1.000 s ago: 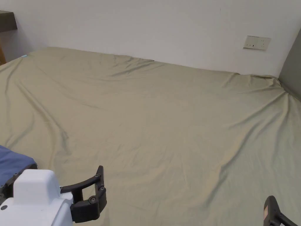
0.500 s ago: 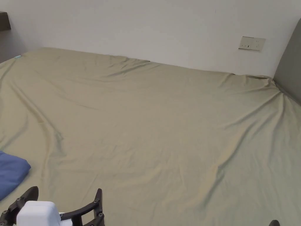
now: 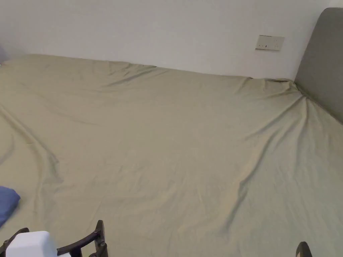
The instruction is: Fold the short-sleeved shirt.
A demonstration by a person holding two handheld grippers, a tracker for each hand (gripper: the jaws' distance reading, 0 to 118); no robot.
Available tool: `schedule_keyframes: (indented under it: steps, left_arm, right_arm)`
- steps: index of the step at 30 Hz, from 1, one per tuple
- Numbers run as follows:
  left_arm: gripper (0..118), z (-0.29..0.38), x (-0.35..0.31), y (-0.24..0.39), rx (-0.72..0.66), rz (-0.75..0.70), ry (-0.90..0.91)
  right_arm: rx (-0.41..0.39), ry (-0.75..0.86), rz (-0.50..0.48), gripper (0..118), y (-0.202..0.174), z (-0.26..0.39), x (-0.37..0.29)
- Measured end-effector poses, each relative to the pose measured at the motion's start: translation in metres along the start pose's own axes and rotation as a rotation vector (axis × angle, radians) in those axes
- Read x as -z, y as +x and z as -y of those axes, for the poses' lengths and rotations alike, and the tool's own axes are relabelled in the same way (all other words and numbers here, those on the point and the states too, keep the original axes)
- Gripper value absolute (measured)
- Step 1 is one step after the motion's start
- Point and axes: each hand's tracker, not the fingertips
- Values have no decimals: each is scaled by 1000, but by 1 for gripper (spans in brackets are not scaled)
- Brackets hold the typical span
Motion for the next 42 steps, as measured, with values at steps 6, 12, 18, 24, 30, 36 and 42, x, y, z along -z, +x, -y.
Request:
schedule_keyframes:
  steps: [6, 12, 18, 24, 30, 36, 42]
  left_arm:
    - [118, -2, 3, -5, -22, -4, -21]
    - [118, -3, 8, -2, 1, -6, -49]
    - [118, 0, 7, 3, 26, 10, -61]
    - [118, 4, 0, 13, 101, -14, -19]
    - [118, 5, -8, 10, 87, 2, 21]
    - [118, 7, -31, 9, 95, 51, 166]
    - [118, 12, -38, 16, 137, 76, 198]
  right_arm:
    - [-19, -21, -4, 118, -6, 1, 4]
    - [-19, -38, -6, 118, -8, 0, 7]
    - [-30, -46, -18, 118, -10, 0, 9]
    - [-35, -44, -28, 118, -11, 2, 9]
    - [-39, -1, -48, 118, -10, 2, 0]
    - [-23, 23, -72, 118, -8, 3, -3]
    - [-61, 12, -110, 118, -17, 3, -2]
